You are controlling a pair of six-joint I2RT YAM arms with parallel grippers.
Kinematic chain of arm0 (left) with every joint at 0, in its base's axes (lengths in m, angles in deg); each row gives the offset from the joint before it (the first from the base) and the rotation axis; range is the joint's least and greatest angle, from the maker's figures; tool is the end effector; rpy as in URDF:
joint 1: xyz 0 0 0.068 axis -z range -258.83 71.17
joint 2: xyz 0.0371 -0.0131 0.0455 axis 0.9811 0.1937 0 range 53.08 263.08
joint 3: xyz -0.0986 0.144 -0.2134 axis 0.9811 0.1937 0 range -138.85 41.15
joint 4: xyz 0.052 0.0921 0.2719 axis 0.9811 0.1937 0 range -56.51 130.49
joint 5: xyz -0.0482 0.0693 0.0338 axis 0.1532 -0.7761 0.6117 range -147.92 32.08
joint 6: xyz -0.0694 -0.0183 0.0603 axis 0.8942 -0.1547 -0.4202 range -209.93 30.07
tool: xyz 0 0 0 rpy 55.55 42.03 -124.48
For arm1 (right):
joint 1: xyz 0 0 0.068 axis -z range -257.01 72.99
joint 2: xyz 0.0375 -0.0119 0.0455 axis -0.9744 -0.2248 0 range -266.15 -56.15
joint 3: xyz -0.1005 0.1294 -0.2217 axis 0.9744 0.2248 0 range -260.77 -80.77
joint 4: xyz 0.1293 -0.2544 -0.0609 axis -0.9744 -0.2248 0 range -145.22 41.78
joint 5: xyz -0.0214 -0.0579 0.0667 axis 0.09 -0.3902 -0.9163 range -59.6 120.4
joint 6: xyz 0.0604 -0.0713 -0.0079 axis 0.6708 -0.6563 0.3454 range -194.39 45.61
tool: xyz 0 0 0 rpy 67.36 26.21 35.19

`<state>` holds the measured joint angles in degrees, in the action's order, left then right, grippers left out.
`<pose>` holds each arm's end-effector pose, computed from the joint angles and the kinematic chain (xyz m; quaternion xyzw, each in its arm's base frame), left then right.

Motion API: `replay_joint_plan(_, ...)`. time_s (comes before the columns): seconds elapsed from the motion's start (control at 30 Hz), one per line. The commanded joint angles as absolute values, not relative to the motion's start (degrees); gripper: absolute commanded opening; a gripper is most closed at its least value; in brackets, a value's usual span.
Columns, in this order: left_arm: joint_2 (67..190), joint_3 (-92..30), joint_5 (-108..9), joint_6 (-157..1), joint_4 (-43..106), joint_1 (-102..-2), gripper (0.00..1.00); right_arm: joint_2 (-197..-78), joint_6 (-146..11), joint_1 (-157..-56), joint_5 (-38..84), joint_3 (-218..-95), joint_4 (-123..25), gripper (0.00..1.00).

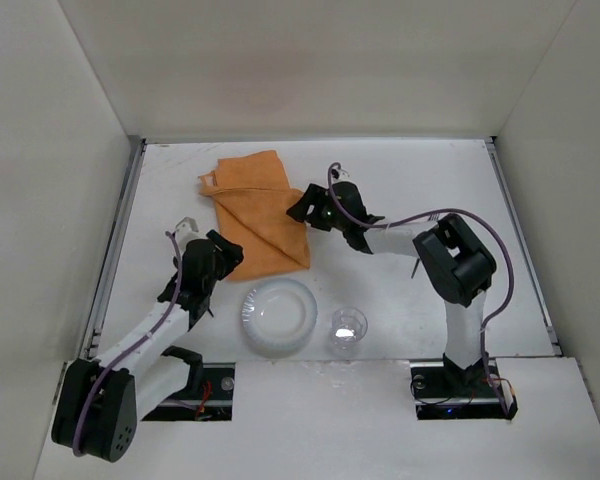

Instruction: Set the dinner table for one person

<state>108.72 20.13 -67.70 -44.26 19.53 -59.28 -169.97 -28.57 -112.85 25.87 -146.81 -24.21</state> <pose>0.2675 -0.0797 0.1703 -0.2324 0.7873 -0.2463 0.5152 0.4042 0.3002 0.1290 0.0513 0.8356 0.3820 0.3914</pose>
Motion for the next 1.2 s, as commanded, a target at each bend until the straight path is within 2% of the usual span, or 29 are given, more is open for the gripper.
replay_joint_plan(0.0,107.7,22.9,-67.6,-46.0,25.1,-63.7,0.51,-172.2,-26.6,-113.5,25.5,-152.1,-23.9,0.74)
replay_joint_plan(0.27,120.1,21.3,-62.8,-47.0,18.3,-67.2,0.52,-176.3,-24.4,-113.8,28.0,-158.6,-28.4,0.74)
replay_joint_plan(0.43,123.8,21.0,-62.1,-45.9,14.3,-66.7,0.51,-170.7,-26.6,-114.1,37.0,-153.2,-30.5,0.73)
replay_joint_plan(0.57,125.7,21.3,-62.2,-45.6,13.1,-67.0,0.45,-168.6,-29.3,-113.9,39.3,-151.5,-31.0,0.73)
replay_joint_plan(0.77,126.1,22.0,-63.5,-44.3,11.9,-67.4,0.37,-175.1,-30.2,-113.8,33.6,-158.7,-32.4,0.72)
replay_joint_plan(0.87,126.8,21.9,-63.8,-43.8,11.1,-67.5,0.31,-176.9,-29.9,-113.8,32.9,-161.7,-32.0,0.61)
replay_joint_plan(0.9,127.2,21.7,-63.9,-43.5,10.8,-67.3,0.27,-177.2,-29.6,-113.8,32.6,-162.3,-32.0,0.54)
replay_joint_plan(1.0,127.9,21.3,-64.2,-42.9,10.1,-67.4,0.16,-176.0,-29.1,-113.8,33.7,-162.2,-31.4,0.22)
replay_joint_plan(1.03,127.9,21.3,-64.7,-42.6,10.0,-67.5,0.13,-174.9,-29.0,-113.8,34.5,-161.2,-31.0,0.17)
replay_joint_plan(1.17,127.5,20.8,-66.4,-42.1,9.9,-67.5,0.09,-165.3,-27.9,-112.2,39.4,-151.5,-26.9,0.08)
